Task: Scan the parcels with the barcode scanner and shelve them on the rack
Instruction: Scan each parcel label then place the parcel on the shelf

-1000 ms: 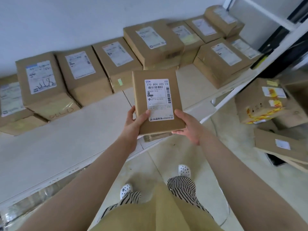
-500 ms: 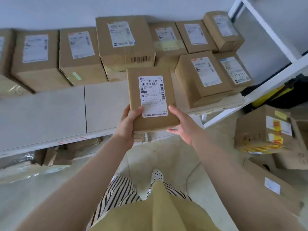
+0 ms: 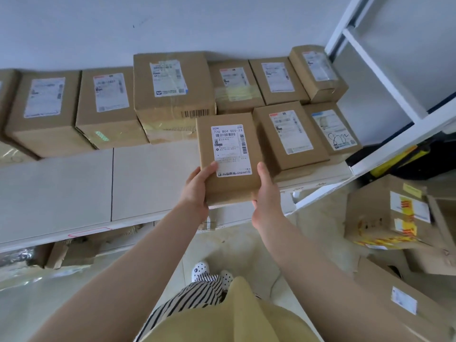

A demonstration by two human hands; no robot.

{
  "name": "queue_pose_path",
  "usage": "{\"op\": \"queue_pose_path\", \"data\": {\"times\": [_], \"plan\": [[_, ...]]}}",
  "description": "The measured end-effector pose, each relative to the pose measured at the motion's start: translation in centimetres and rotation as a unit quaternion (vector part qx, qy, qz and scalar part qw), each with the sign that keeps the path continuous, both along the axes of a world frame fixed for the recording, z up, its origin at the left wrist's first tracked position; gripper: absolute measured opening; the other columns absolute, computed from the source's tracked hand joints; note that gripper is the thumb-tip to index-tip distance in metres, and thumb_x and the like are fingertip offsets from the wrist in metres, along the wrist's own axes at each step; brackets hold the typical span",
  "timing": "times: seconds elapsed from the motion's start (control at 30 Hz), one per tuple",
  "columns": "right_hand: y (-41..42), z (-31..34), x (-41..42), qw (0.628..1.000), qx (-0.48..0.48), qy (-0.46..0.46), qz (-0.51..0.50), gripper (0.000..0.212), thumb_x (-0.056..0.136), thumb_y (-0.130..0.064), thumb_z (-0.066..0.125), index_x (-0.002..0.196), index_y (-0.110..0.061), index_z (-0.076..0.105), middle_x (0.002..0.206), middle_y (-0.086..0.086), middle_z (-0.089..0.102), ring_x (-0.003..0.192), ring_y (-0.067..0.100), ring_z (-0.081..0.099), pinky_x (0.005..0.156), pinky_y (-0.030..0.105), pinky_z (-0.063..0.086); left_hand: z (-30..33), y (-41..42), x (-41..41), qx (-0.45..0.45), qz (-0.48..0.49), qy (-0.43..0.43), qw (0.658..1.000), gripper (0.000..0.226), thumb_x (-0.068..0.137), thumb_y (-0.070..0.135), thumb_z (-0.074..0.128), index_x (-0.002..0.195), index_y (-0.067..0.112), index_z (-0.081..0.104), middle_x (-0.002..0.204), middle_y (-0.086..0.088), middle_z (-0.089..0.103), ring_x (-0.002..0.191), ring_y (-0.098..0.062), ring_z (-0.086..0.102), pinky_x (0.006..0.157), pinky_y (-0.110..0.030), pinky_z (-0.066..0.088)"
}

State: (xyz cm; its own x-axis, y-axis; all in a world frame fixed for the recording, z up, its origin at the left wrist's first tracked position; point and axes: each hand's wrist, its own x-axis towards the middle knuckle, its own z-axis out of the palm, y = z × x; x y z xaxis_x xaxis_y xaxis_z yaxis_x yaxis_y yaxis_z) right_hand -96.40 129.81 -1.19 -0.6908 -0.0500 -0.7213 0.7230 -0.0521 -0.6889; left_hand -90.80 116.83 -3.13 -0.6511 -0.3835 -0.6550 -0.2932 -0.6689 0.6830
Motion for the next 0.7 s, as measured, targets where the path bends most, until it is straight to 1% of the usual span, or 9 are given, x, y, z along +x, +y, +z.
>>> {"op": "queue_pose_path", "data": {"times": [0.07,0.17,0.2,0.27,0.33,0.37,0.43,0.53,0.7], "plan": [[-0.1,0.2,-0.2,0.999,-0.004,-0.013,-0.043,0.088,0.07,-0.071,0.072,0.141,-0.026,0.047,0.141,-0.005,0.052,0.127,0.016,0.049,0.097,0.034,0.036,0.1,0.5,-1.2,0.002,0.008,-0.006,1.0,0.068,0.072,0.044,0.083,0.131,0.018,0.064,0.118,-0.007,0.074,0.112,-0.032,0.069,0.101,-0.048,0.054],[-0.1,0.5,-0.8,0.996,-0.022,-0.038,-0.074,0.086,0.078,-0.061,0.074,0.148,-0.024,0.039,0.144,-0.006,0.049,0.128,0.016,0.046,0.109,0.037,0.033,-0.1,0.6,-2.6,0.007,0.014,-0.021,1.0,0.102,0.051,0.054,0.087,0.142,0.022,0.055,0.123,-0.002,0.072,0.11,-0.023,0.07,0.101,-0.044,0.054],[0.0,0.5,-0.9,0.996,-0.025,-0.045,-0.076,0.085,0.079,-0.058,0.075,0.148,-0.023,0.04,0.142,-0.005,0.05,0.127,0.016,0.046,0.111,0.038,0.033,-0.2,0.7,-2.7,-0.001,0.012,-0.025,1.0,0.099,0.056,0.053,0.086,0.144,0.021,0.053,0.124,-0.001,0.071,0.109,-0.02,0.068,0.1,-0.04,0.053],[0.0,0.4,-1.3,0.994,-0.021,-0.059,-0.084,0.082,0.081,-0.053,0.076,0.147,-0.019,0.041,0.136,-0.004,0.051,0.117,0.017,0.049,0.114,0.039,0.034,-0.3,0.9,-3.0,-0.021,0.015,-0.029,0.999,0.067,0.08,0.042,0.079,0.137,0.017,0.056,0.116,0.001,0.07,0.1,-0.015,0.064,0.091,-0.032,0.049],[-0.1,0.6,-1.5,0.993,-0.019,-0.07,-0.093,0.081,0.083,-0.05,0.075,0.149,-0.019,0.038,0.138,-0.003,0.049,0.113,0.017,0.051,0.116,0.041,0.034,-0.8,0.8,-3.4,-0.045,0.002,-0.03,0.999,0.033,0.093,0.035,0.07,0.119,0.017,0.061,0.1,0.003,0.067,0.088,-0.016,0.057,0.082,-0.032,0.043],[-0.1,0.7,-1.6,0.993,-0.019,-0.073,-0.095,0.081,0.083,-0.049,0.075,0.149,-0.019,0.038,0.139,-0.003,0.049,0.113,0.017,0.052,0.116,0.041,0.034,-0.8,0.9,-3.6,-0.054,-0.004,-0.026,0.998,0.028,0.092,0.035,0.07,0.111,0.017,0.061,0.098,0.002,0.067,0.086,-0.016,0.057,0.082,-0.033,0.043],[-0.1,0.6,-1.8,0.992,-0.02,-0.074,-0.1,0.076,0.083,-0.048,0.077,0.145,-0.018,0.043,0.135,-0.004,0.053,0.101,0.013,0.057,0.11,0.038,0.041,-0.8,0.9,-3.9,-0.072,-0.018,-0.015,0.997,0.038,0.082,0.041,0.076,0.104,0.016,0.059,0.101,-0.002,0.07,0.09,-0.02,0.062,0.087,-0.036,0.048],[-0.1,0.2,-2.5,0.992,-0.03,-0.075,-0.1,0.061,0.083,-0.046,0.077,0.128,-0.012,0.056,0.115,0.002,0.06,0.081,0.012,0.058,0.098,0.037,0.053,-0.8,1.4,-4.2,-0.108,-0.041,-0.02,0.993,0.044,0.084,0.034,0.08,0.116,0.012,0.06,0.111,-0.001,0.071,0.098,-0.018,0.065,0.091,-0.035,0.053],[-0.2,0.9,-3.4,0.99,-0.068,-0.067,-0.101,0.049,0.09,-0.033,0.073,0.126,-0.004,0.054,0.111,0.023,0.068,0.104,0.033,0.068,0.086,0.047,0.06,-0.8,1.2,-4.5,-0.137,-0.058,-0.032,0.988,0.044,0.085,0.026,0.08,0.123,0.016,0.059,0.111,0.002,0.07,0.103,-0.019,0.064,0.094,-0.037,0.051]]}}
